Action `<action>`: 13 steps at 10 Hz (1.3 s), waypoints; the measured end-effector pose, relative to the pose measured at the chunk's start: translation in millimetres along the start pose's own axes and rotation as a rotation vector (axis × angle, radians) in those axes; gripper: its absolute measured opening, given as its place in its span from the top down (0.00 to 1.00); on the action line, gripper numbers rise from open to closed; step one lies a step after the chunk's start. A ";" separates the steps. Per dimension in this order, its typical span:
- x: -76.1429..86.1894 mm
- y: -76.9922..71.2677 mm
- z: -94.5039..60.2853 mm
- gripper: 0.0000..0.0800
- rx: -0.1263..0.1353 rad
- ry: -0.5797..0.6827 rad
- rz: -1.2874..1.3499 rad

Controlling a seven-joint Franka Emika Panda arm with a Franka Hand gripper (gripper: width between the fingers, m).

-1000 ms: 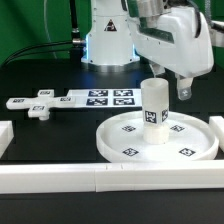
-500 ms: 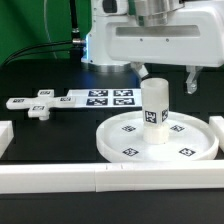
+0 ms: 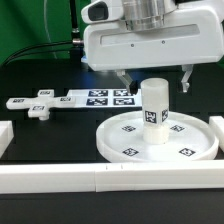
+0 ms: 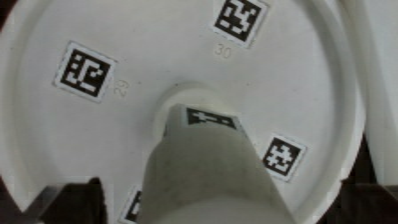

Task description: Assemble round table

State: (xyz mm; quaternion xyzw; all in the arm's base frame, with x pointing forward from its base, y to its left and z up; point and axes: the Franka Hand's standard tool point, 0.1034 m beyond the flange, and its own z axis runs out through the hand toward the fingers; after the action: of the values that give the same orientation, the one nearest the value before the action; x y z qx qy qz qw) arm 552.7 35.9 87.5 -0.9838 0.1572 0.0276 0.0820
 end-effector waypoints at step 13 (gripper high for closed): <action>14.5 -0.2 1.0 0.19 -0.098 -0.019 -1.125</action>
Offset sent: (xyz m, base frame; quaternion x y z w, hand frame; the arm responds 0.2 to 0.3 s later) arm 0.0156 0.0009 -0.0006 -0.0183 -0.0137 -0.2940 0.9555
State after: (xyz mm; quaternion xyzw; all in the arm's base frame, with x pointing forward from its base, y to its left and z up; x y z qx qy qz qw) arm 566.5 31.9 85.4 -0.9184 -0.3936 -0.0041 0.0398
